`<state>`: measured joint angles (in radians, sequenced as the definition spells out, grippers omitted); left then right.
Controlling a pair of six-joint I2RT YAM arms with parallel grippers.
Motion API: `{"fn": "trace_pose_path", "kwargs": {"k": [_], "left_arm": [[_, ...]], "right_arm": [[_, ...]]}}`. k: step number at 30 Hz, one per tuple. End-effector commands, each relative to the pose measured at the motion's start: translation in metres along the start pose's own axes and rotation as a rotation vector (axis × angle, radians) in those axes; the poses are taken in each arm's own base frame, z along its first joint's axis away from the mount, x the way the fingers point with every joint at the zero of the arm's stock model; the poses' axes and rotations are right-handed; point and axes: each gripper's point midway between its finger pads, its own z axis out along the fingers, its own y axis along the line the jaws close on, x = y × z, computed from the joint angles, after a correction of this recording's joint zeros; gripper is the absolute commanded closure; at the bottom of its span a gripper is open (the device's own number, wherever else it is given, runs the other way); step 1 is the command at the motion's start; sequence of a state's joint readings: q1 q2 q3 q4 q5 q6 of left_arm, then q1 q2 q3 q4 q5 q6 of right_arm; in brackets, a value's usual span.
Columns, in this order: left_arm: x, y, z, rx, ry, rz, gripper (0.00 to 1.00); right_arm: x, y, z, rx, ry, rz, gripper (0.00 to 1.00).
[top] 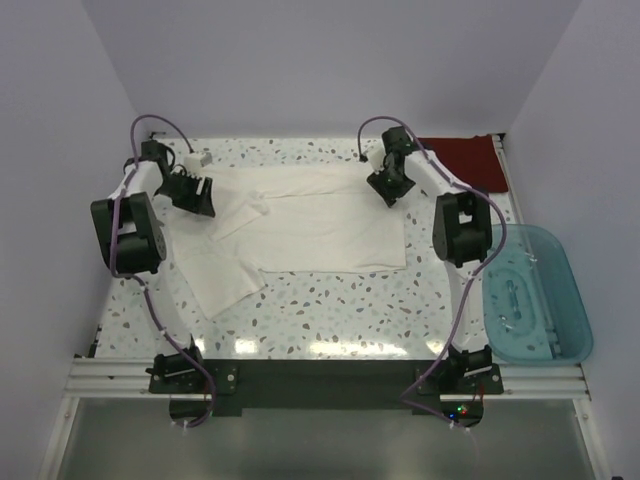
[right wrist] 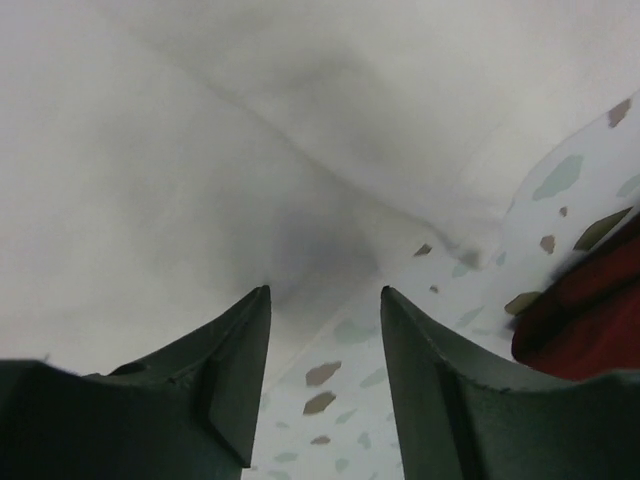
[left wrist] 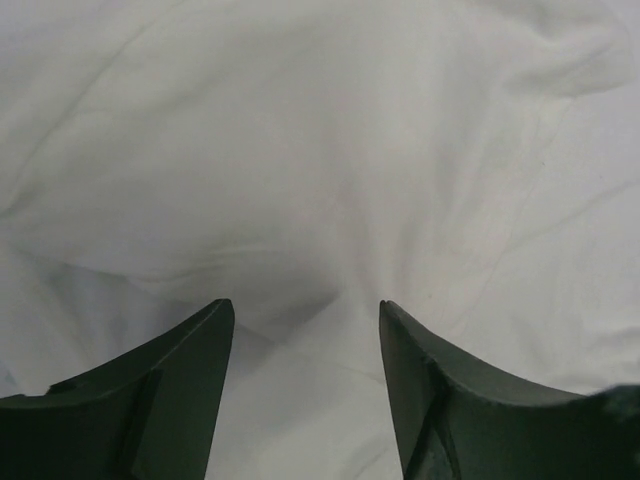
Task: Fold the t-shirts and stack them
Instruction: Fold the tshirt
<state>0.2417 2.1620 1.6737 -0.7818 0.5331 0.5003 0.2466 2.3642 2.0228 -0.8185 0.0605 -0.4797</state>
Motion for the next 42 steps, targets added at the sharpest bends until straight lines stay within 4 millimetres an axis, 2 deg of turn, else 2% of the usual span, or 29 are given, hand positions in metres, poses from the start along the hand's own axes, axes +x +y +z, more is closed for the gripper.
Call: {"fn": "trace_pose_path", "kwargs": {"k": [1, 2, 3, 4, 5, 6, 8, 9, 10, 12, 13, 16, 18, 23, 31, 37, 39, 41, 42], "left_arm": [[-0.024, -0.039, -0.059, 0.069, -0.078, 0.174, 0.31], [-0.012, -0.049, -0.068, 0.109, -0.052, 0.201, 0.28], [-0.004, -0.057, -0.074, 0.129, -0.039, 0.208, 0.27], [-0.002, -0.064, -0.087, 0.129, -0.048, 0.23, 0.27], [0.007, -0.071, -0.094, 0.155, -0.036, 0.247, 0.26], [0.021, -0.078, -0.095, 0.176, -0.015, 0.244, 0.26], [0.037, -0.091, -0.107, 0.201, 0.002, 0.279, 0.26], [0.054, -0.099, -0.104, 0.232, 0.03, 0.265, 0.27], [0.059, -0.105, -0.109, 0.237, 0.027, 0.274, 0.28], [0.078, -0.114, -0.107, 0.267, 0.046, 0.248, 0.3], [0.08, -0.116, -0.109, 0.267, 0.041, 0.238, 0.31], [0.089, -0.125, -0.108, 0.294, 0.038, 0.211, 0.33], [0.091, -0.127, -0.108, 0.294, 0.033, 0.206, 0.33], [0.091, -0.126, -0.108, 0.278, 0.035, 0.205, 0.33], [0.096, -0.124, -0.104, 0.256, 0.037, 0.203, 0.33], [0.104, -0.122, -0.104, 0.231, 0.052, 0.23, 0.32], [0.112, -0.123, -0.105, 0.222, 0.066, 0.26, 0.32], [0.125, -0.121, -0.103, 0.204, 0.092, 0.322, 0.31], [0.126, -0.12, -0.106, 0.181, 0.087, 0.361, 0.32]], "right_arm": [[-0.003, 0.013, -0.072, -0.098, -0.08, -0.084, 0.47], [-0.007, 0.019, -0.096, -0.121, -0.124, -0.115, 0.4], [0.01, 0.031, -0.1, -0.166, -0.087, -0.127, 0.35], [0.017, 0.039, -0.105, -0.187, -0.081, -0.137, 0.34], [0.018, 0.046, -0.125, -0.207, -0.119, -0.155, 0.34], [0.04, 0.061, -0.123, -0.258, -0.066, -0.167, 0.35], [0.055, 0.081, -0.131, -0.298, -0.052, -0.217, 0.42], [0.073, 0.092, -0.136, -0.314, -0.032, -0.233, 0.45], [0.081, 0.099, -0.137, -0.317, -0.024, -0.253, 0.51], [0.1, 0.116, -0.137, -0.316, -0.005, -0.31, 0.6], [0.103, 0.126, -0.136, -0.319, -0.003, -0.337, 0.68], [0.119, 0.138, -0.127, -0.294, 0.003, -0.393, 0.71], [0.125, 0.137, -0.115, -0.256, 0.015, -0.41, 0.69], [0.125, 0.134, -0.096, -0.223, 0.024, -0.423, 0.65], [0.132, 0.137, -0.081, -0.238, 0.044, -0.457, 0.62], [0.146, 0.14, -0.059, -0.242, 0.085, -0.489, 0.61], [0.152, 0.14, -0.052, -0.235, 0.099, -0.497, 0.6], [0.154, 0.14, -0.048, -0.232, 0.105, -0.503, 0.63], [0.157, 0.14, -0.046, -0.233, 0.115, -0.505, 0.68]]}}
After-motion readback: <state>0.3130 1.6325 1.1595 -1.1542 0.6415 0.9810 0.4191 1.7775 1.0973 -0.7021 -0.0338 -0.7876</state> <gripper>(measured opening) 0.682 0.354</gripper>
